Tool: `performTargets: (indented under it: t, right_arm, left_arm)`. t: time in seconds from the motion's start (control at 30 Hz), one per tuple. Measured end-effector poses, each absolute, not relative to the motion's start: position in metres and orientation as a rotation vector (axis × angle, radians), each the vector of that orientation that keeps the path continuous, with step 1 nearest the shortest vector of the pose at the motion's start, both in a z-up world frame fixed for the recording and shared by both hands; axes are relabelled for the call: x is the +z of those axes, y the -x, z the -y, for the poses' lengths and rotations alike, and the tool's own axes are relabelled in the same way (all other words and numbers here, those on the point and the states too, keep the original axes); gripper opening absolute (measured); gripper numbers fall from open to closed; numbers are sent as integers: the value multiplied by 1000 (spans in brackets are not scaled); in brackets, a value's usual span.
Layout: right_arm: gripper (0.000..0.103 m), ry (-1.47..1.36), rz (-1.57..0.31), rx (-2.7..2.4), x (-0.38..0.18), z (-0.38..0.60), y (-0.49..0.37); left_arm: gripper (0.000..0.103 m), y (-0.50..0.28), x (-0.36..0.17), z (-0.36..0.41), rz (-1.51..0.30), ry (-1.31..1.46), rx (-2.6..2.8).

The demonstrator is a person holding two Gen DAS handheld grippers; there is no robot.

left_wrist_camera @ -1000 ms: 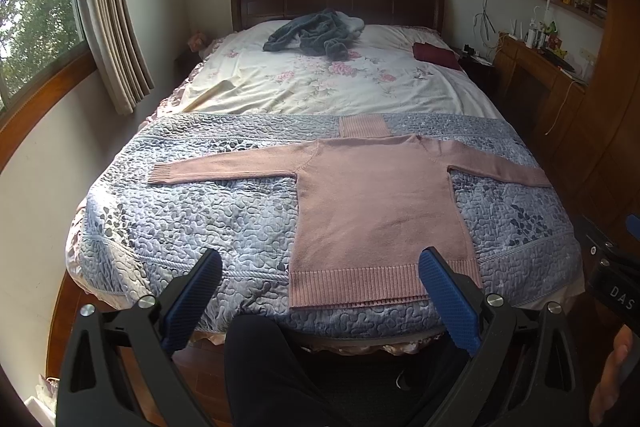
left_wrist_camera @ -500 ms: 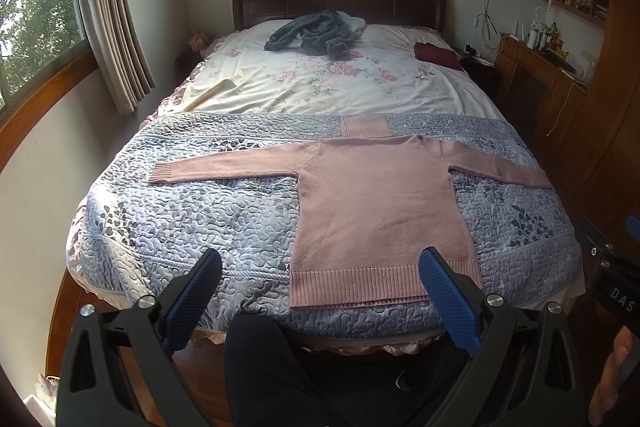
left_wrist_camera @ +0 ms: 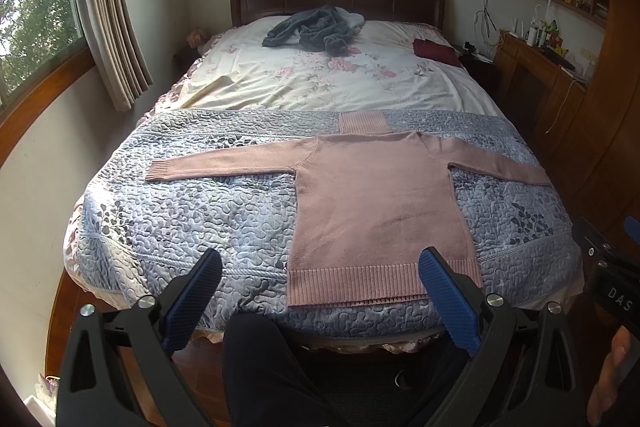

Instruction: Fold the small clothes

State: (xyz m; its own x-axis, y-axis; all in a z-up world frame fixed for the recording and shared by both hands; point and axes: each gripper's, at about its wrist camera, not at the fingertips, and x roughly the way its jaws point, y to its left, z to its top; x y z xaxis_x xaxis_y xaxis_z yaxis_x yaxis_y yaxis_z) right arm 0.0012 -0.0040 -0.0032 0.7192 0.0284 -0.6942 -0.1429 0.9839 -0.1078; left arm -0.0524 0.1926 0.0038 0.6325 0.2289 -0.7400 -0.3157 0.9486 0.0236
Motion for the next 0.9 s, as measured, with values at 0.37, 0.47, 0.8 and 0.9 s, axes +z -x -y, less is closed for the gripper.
performTargets:
  t: [0.37, 0.47, 0.8, 0.9]
  right_arm:
    - [100, 125, -727, 184, -76, 37, -92]
    - [100, 16, -801, 156, -109, 77, -149]
    - [65, -413, -1039, -21, -233, 246, -325]
    - [61, -599, -1058, -39, -266, 296, -359]
  left_arm:
    - [99, -16, -68, -214, -779, 99, 215]
    - [99, -46, -88, -212, -799, 90, 160]
    - [99, -130, -136, -181, -918, 198, -71]
    - [99, -146, -144, -176, -896, 238, -100]
